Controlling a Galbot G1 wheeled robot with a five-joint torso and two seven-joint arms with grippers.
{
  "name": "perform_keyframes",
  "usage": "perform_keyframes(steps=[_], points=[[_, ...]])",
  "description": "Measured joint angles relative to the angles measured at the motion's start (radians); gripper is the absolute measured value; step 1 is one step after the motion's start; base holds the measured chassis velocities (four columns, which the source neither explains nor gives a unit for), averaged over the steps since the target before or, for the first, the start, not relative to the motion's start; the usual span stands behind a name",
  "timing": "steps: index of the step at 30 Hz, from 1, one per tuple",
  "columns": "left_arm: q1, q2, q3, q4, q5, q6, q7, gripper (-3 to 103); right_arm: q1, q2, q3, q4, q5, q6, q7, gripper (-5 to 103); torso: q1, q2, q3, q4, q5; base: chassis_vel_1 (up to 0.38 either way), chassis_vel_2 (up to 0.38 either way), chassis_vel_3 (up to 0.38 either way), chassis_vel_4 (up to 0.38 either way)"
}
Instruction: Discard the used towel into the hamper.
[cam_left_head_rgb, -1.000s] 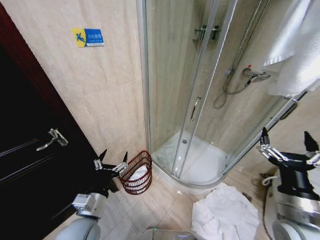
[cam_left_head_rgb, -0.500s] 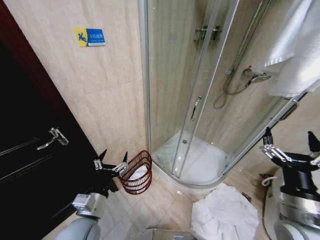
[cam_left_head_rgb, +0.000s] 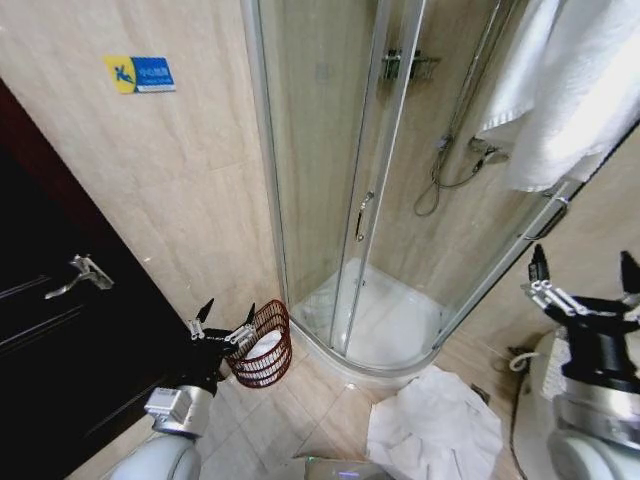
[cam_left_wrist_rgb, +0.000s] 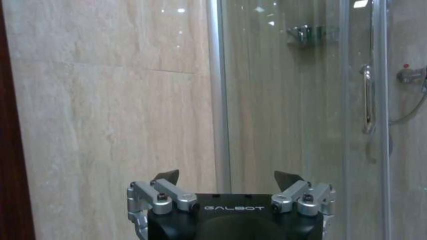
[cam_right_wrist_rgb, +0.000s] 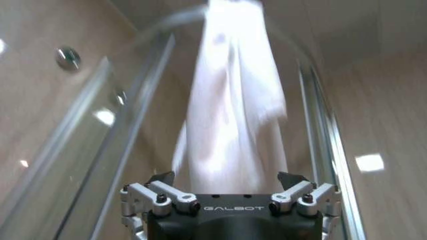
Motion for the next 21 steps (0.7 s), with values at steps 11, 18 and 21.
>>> perform_keyframes(steps=[11,18,21], points=[[0.000,0.000,0.000,0.000,0.000,0.000,0.000,93,0.241,-0.348,0.161,-0.147,0.197,-0.045,0.012,100,0.000,0.000,0.000,-0.0003,0.0006,-0.005,0.010,-0.004,-0.006],[0.000,0.000,0.000,0.000,0.000,0.000,0.000,93,0.448,-0.516,0.063,-0.258,0.268,-0.086,0.035,100,0.000,0.000,0.000,-0.0001,0.0001,0.000,0.000,0.000,0.000],[0.000,0.000,0.000,0.000,0.000,0.000,0.000,93,0.575,-0.589,-0.004,-0.322,0.301,-0.124,0.054,100,0.000,0.000,0.000,0.0004,0.0000,0.000,0.000,0.000,0.000]])
